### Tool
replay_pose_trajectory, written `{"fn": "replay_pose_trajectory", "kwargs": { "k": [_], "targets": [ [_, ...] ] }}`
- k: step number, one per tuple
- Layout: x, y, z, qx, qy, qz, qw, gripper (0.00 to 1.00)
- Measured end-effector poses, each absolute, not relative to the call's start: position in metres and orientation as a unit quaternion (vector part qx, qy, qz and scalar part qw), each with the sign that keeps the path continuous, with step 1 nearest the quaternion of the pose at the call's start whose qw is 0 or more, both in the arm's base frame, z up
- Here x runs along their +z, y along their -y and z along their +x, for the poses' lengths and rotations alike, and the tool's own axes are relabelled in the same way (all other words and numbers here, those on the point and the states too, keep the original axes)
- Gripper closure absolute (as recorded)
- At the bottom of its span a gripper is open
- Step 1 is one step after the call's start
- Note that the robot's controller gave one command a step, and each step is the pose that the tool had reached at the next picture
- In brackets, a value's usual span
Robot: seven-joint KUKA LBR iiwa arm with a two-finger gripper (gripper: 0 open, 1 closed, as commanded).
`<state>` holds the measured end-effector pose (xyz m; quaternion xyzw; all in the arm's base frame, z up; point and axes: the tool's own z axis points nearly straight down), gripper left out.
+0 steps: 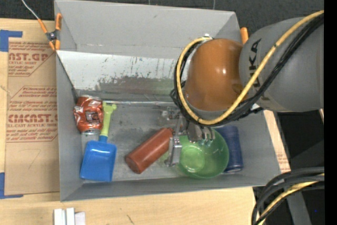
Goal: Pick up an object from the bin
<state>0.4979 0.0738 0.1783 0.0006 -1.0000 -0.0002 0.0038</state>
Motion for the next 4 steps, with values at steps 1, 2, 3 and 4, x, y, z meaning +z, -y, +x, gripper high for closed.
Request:
{"fn": "replay_pose_trajectory", "kwargs": {
  "k": [1, 2, 3, 4],
  "targets": [
    [0.182, -0.073, 0.5, -0.001, 1.0, 0.0, 0.0, 0.0],
    [0.09, -0.073, 0.536, -0.001, 0.986, 0.164, 0.001, 0.0],
    [0.084, -0.073, 0.544, -0.002, 0.988, 0.154, 0.0, 0.0],
    [0.1, -0.084, 0.536, -0.001, 0.977, 0.214, 0.0, 0.0]
  ]
}}
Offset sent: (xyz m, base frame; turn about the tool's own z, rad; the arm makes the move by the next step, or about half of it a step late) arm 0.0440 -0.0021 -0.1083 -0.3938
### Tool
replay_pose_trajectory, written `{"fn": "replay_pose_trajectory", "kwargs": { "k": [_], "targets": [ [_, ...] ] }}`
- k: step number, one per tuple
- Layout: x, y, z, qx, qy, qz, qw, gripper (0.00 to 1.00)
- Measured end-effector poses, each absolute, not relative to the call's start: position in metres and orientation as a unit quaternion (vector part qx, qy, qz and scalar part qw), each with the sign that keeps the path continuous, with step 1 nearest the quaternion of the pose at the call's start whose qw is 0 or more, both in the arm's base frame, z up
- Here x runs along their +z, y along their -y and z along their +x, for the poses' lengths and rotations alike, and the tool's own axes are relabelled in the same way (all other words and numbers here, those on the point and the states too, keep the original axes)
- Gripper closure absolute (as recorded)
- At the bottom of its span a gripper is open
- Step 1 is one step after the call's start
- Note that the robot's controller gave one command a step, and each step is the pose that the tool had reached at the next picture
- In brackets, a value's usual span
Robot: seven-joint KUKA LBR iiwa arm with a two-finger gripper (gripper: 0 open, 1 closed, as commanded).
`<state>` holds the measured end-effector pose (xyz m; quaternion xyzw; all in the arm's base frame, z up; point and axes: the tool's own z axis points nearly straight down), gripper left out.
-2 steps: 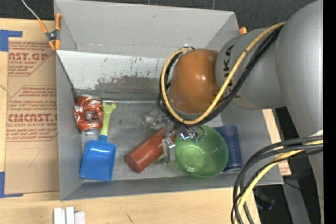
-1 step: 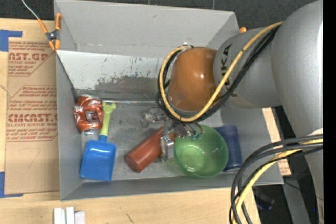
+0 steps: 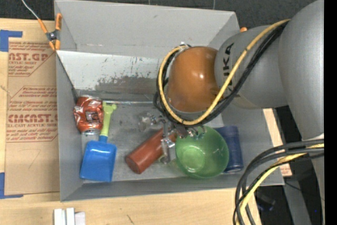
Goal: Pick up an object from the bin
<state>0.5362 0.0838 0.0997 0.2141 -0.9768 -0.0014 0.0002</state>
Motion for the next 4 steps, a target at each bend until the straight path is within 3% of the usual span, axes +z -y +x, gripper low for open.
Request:
{"fn": "replay_pose_trajectory", "kwargs": {
  "k": [1, 2, 4],
  "targets": [
    [0.0686, -0.0848, 0.5425, -0.002, 0.965, 0.262, 0.0, 0.0],
    [0.0694, -0.0822, 0.5369, -0.002, 0.965, 0.264, 0.0, 1.0],
    [0.0761, -0.0819, 0.5346, -0.003, 0.965, 0.264, 0.004, 1.0]
  ]
}}
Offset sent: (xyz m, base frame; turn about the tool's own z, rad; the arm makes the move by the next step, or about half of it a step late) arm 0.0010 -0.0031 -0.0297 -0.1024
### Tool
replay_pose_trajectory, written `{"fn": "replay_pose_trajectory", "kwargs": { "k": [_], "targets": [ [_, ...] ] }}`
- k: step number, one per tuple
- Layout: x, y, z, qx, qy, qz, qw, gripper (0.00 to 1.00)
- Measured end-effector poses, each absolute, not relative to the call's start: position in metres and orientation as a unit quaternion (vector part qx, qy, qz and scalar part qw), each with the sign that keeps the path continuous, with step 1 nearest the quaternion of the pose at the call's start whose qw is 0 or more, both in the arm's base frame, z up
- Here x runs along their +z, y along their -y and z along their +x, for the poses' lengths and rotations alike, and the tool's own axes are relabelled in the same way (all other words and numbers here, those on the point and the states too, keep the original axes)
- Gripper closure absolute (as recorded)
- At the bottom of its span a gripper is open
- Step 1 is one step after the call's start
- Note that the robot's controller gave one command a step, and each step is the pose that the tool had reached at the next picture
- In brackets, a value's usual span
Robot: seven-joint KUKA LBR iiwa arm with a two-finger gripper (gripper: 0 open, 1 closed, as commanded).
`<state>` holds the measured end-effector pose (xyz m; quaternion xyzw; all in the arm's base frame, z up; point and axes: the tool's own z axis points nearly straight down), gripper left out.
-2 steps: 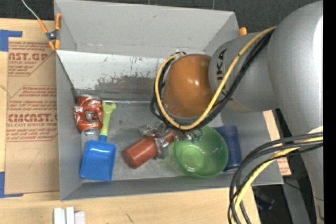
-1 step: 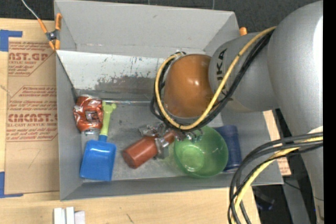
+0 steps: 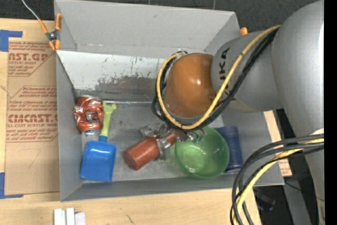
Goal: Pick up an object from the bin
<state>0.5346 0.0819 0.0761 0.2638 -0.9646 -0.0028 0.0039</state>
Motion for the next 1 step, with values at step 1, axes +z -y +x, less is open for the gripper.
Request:
{"fn": "replay_pose_trajectory", "kwargs": {
  "k": [1],
  "targets": [
    [0.0991, -0.082, 0.5339, -0.003, 0.965, 0.264, 0.005, 1.0]
  ]
}}
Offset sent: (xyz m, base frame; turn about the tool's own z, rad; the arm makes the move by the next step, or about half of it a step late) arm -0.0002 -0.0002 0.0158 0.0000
